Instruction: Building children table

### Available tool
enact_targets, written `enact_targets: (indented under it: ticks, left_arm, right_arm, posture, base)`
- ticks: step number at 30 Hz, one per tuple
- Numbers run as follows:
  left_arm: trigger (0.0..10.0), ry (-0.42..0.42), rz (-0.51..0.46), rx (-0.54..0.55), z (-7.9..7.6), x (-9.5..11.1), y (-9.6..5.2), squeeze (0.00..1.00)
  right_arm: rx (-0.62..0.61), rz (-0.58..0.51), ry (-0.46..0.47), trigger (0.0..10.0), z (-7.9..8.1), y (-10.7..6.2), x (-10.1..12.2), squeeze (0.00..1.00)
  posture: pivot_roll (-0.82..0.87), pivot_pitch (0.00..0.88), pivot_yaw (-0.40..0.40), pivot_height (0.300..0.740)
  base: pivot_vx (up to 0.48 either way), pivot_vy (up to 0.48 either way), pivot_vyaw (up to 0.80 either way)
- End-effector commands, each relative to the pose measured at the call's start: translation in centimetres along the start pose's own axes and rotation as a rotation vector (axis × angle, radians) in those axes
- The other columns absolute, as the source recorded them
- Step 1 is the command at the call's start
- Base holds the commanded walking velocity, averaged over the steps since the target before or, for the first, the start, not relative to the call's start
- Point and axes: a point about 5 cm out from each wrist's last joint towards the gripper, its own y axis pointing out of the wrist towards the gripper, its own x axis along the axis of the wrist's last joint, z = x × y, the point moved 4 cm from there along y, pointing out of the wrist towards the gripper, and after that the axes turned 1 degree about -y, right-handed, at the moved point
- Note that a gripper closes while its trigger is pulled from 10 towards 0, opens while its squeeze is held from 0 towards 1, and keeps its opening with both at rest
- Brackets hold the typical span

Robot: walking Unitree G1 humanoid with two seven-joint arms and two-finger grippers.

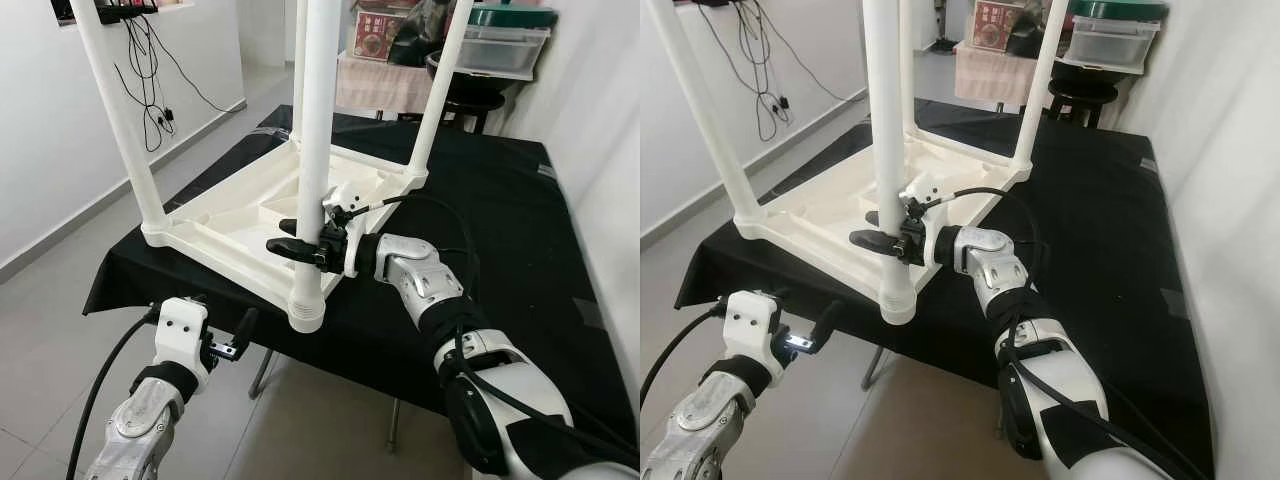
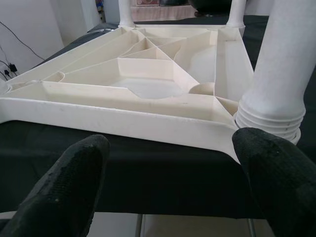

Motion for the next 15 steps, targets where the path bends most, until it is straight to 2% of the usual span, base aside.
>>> enact_targets:
  ticks: [1,2,3,4,6,7,8,10,11,15]
  left_arm:
    - [10.0,-0.005,0.001,0.0,0.0,0.0,-0.3,0.0]
    - [10.0,-0.004,0.0,0.001,0.1,0.1,-0.3,0.0]
    - [10.0,-0.004,0.0,0.001,0.1,0.1,-0.3,0.0]
    - [10.0,-0.006,-0.001,0.0,0.2,0.1,-0.3,0.0]
    - [10.0,-0.006,-0.001,0.0,0.2,0.1,-0.3,0.0]
    - [10.0,-0.006,-0.001,-0.001,0.3,0.1,-0.2,0.0]
    - [10.0,-0.005,0.001,-0.002,0.3,0.1,0.0,0.0]
    - [10.0,-0.001,0.002,-0.003,0.4,0.1,0.1,0.0]
    - [10.0,0.002,0.003,-0.003,0.4,0.1,0.3,0.0]
    - [10.0,0.004,0.001,0.001,0.5,0.1,0.4,0.0]
  right_arm:
    - [-0.141,0.045,0.021,0.0,-1.1,-0.6,-1.5,0.0]
    - [-0.419,0.069,0.049,0.0,-2.5,-1.0,-2.9,0.0]
    - [-0.419,0.069,0.049,0.0,-2.5,-1.0,-2.9,0.0]
    - [-0.555,0.099,0.147,0.0,-0.8,-0.6,-5.3,0.0]
    - [-0.555,0.099,0.147,0.0,-0.8,-0.6,-5.3,0.0]
    - [-0.653,0.117,0.129,0.0,0.6,-0.3,-6.3,0.0]
    - [-0.702,0.115,0.152,0.0,1.2,0.0,-6.7,0.0]
    - [-0.687,0.122,0.132,0.0,1.3,0.4,-6.7,0.0]
    - [-0.687,0.121,0.108,0.0,0.8,0.7,-6.5,0.0]
    - [-0.68,0.126,0.102,0.0,0.5,0.9,-6.4,0.0]
  posture:
    - [-0.02,0.004,-0.072,0.74]
    - [-0.03,0.011,-0.065,0.74]
    - [-0.03,0.011,-0.065,0.74]
    - [-0.04,0.017,-0.044,0.74]
    - [-0.04,0.017,-0.044,0.74]
    - [-0.04,0.012,-0.035,0.74]
    - [-0.04,0.001,-0.031,0.74]
    - [-0.04,0.0,-0.041,0.74]
    - [-0.04,0.0,-0.047,0.74]
    - [-0.03,0.0,-0.05,0.74]
  base:
    - [0.0,0.0,0.0]
    - [0.0,0.0,0.0]
    - [0.0,0.0,0.0]
    - [0.0,0.0,0.0]
    - [0.0,0.0,0.0]
    - [0.0,0.0,0.0]
    - [0.0,0.0,0.0]
    - [0.0,0.0,0.0]
    - [0.0,0.0,0.0]
    - [0.0,0.0,0.0]
